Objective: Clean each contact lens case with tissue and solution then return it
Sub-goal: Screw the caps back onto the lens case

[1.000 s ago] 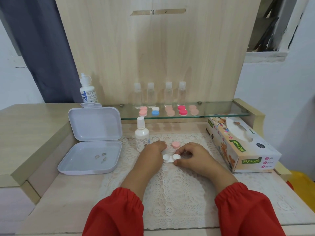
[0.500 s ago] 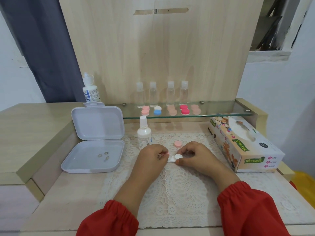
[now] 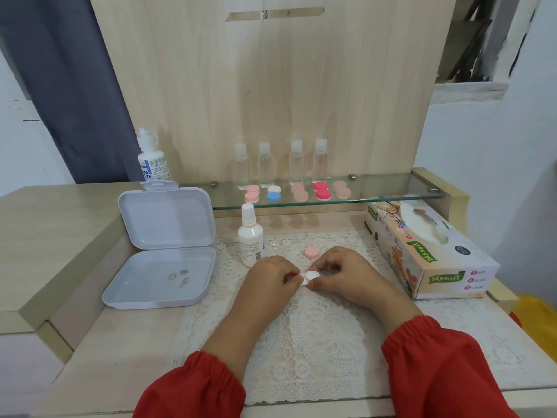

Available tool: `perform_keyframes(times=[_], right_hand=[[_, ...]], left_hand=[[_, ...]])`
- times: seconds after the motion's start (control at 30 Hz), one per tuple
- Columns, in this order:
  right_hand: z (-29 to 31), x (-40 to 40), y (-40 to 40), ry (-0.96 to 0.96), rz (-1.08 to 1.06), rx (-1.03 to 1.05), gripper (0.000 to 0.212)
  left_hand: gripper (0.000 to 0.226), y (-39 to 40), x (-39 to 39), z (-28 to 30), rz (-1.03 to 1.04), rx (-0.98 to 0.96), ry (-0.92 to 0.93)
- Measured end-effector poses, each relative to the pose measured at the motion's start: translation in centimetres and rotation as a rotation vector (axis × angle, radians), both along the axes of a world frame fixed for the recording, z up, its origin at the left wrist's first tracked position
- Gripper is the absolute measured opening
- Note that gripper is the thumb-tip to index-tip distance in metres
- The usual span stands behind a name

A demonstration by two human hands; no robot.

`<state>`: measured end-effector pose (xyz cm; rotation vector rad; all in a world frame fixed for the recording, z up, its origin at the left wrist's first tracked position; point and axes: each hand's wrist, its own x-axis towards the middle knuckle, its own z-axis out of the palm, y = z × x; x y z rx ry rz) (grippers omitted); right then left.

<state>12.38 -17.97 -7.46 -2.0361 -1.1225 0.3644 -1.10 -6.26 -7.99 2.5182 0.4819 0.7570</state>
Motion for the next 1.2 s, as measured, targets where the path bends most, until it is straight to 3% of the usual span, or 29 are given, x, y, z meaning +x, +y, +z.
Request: perform_keyframes(times=[0.4, 0.57, 0.7, 0.97, 1.2], right_hand=[[0.04, -0.04, 0.03, 0.016, -0.004, 0.000, 0.021], [0.03, -0.07, -0.02, 0.031, -0.001, 0.004, 0.021], [-0.06, 0.01, 0.02, 0.050, -0.002, 0.011, 0.020], [-0.05, -0.07, 0.02, 0.050, -0.002, 0.008, 0.019], [0.02, -0.11, 0.06, 0.033, -0.002, -0.010, 0.021]], left_hand=[[0.022, 0.32, -0.17, -0.40, -0.038, -0.258, 0.036], [0.027, 0.49, -0.23, -0.47, -0.045, -0.276, 0.031], [0.031, 0.42, -0.03, -0.60, -0.052, -0.180, 0.042], [0.025, 0.56, 0.06, -0.30, -0.050, -0.328, 0.031], [0.027, 0.72, 0.00, -0.16, -0.066, -0.282, 0.065]])
